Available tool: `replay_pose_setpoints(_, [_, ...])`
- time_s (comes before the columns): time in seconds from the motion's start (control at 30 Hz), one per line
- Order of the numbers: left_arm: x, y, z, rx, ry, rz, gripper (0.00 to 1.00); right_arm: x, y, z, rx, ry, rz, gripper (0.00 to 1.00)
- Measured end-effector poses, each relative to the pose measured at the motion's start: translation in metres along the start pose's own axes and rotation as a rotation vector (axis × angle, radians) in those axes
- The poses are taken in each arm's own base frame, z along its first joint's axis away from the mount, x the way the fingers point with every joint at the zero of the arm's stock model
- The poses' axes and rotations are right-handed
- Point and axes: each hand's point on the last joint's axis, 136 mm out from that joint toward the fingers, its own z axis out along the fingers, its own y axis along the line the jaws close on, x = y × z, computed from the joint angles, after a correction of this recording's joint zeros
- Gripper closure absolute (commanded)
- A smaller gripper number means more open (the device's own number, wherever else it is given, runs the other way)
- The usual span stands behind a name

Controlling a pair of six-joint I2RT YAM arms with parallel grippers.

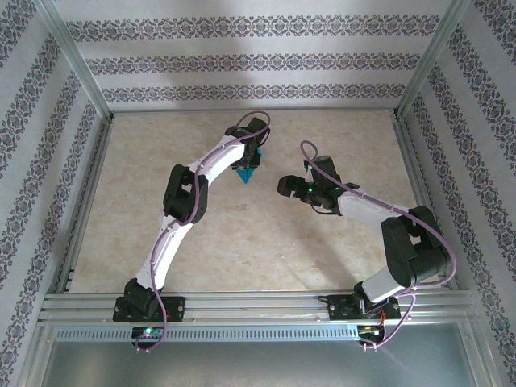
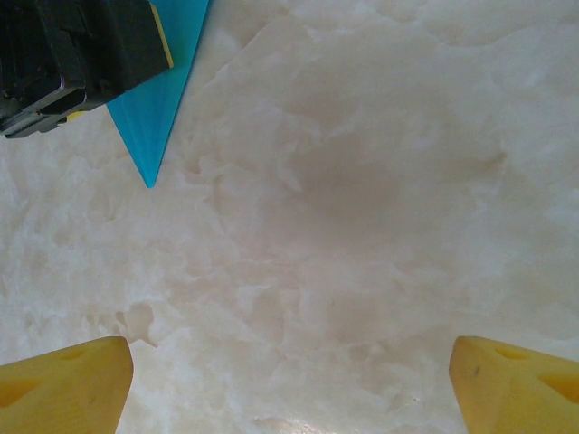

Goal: Fold a paper plane with a square sheet of paper (pick it up from the middle)
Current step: Move the paper plane to the top-center of the table.

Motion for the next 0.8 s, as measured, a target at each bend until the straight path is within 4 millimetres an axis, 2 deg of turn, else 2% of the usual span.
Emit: replay_pose_setpoints(0.8, [-0.0057,-0.0034,-0.0047,0.008,-0.005,0.051,0.55,0.0007,-0.0005,0.0008,0.001,0.003,0.001,0.02])
